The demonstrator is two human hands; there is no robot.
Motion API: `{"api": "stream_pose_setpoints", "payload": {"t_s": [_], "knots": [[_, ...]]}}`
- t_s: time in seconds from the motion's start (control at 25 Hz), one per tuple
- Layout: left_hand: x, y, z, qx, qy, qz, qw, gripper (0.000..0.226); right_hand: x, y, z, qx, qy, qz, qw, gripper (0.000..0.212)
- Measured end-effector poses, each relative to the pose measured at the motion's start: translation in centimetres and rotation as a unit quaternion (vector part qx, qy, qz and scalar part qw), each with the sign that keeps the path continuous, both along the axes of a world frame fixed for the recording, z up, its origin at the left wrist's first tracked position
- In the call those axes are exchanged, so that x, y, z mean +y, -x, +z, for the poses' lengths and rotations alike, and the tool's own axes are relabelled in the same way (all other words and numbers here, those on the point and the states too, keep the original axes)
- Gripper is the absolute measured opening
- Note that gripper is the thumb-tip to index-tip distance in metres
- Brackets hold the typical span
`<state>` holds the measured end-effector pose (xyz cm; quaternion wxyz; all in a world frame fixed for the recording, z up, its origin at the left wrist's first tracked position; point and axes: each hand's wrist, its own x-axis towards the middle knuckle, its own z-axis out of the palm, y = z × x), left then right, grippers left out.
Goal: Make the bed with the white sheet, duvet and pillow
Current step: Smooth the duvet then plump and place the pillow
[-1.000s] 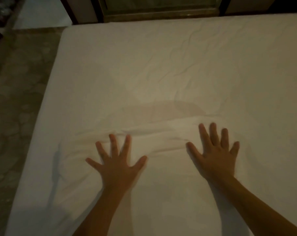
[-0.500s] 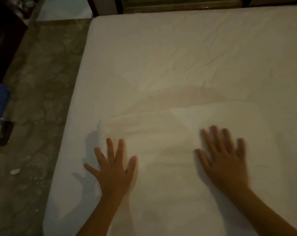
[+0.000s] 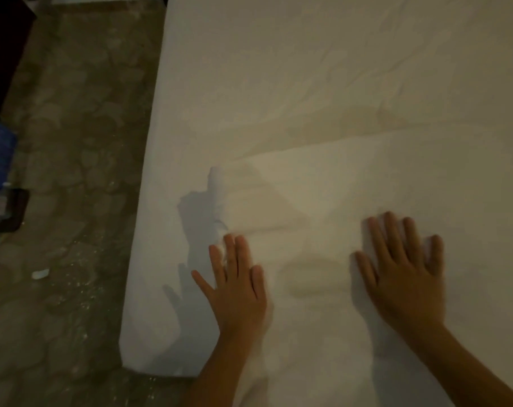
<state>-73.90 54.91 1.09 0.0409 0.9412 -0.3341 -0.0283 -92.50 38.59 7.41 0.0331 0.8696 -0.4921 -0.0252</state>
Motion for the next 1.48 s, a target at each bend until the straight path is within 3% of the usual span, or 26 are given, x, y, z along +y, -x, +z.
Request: {"api": "stream_pose_setpoints", "payload": {"t_s": [0.12, 0.28, 0.48, 0.6, 0.68, 0.8, 0.92, 1.08, 1.24, 1.32, 1.4, 1.48], "knots": [[0.1, 4.1, 2.7, 0.029, 0.085, 0.026, 0.996, 0.055, 3.9, -2.2, 0.4, -0.043, 0.001, -0.024, 0.999, 0.062], [4.5, 10.5, 2.7, 0.065, 0.063, -0.048, 0.995, 0.055, 10.1, -2.8, -1.8, -0.028, -0.043, 0.128, 0.991, 0.058], [7.0, 8.9, -0.3, 0.030, 0.013, 0.032, 0.999, 0.055, 6.0, 6.0, -0.7, 0.007, 0.010, 0.100, 0.995, 0.058], [8.2, 10.8, 1.4, 0.007, 0.048, 0.120, 0.992, 0.056, 7.1, 7.8, 0.5, -0.048, 0.013, 0.053, 0.997, 0.060], [7.4, 13.8, 2.3, 0.023, 0.070, 0.083, 0.994, 0.058, 9.5, 6.0, 0.2, -0.079, -0.017, 0.101, 0.992, 0.059], [7.2, 15.8, 1.1, 0.029, 0.051, 0.018, 0.998, 0.061, 11.3, 6.9, -1.4, -0.054, -0.016, 0.206, 0.977, 0.057], [8.4, 14.5, -1.3, 0.016, 0.035, 0.022, 0.999, 0.060, 7.5, 12.0, -1.5, -0.034, 0.024, 0.169, 0.985, 0.061], [8.0, 14.7, -0.5, 0.008, 0.050, 0.050, 0.997, 0.058, 6.5, 13.8, 0.0, -0.074, 0.031, 0.094, 0.992, 0.061], [0.2, 17.4, 3.7, 0.021, 0.077, -0.188, 0.979, 0.054, 4.1, 10.6, 1.5, -0.075, -0.010, 0.112, 0.991, 0.058], [-5.1, 17.5, 4.4, 0.035, 0.077, -0.210, 0.974, 0.055, 1.6, 10.2, 1.2, -0.047, -0.019, 0.115, 0.992, 0.059], [-8.6, 14.8, 3.4, 0.025, 0.047, -0.148, 0.988, 0.063, -1.8, 11.8, 0.6, -0.044, -0.036, 0.027, 0.998, 0.060], [-8.8, 11.4, 1.8, -0.002, 0.008, -0.135, 0.991, 0.068, -4.3, 15.2, 0.4, -0.088, -0.082, -0.145, 0.982, 0.061]]}}
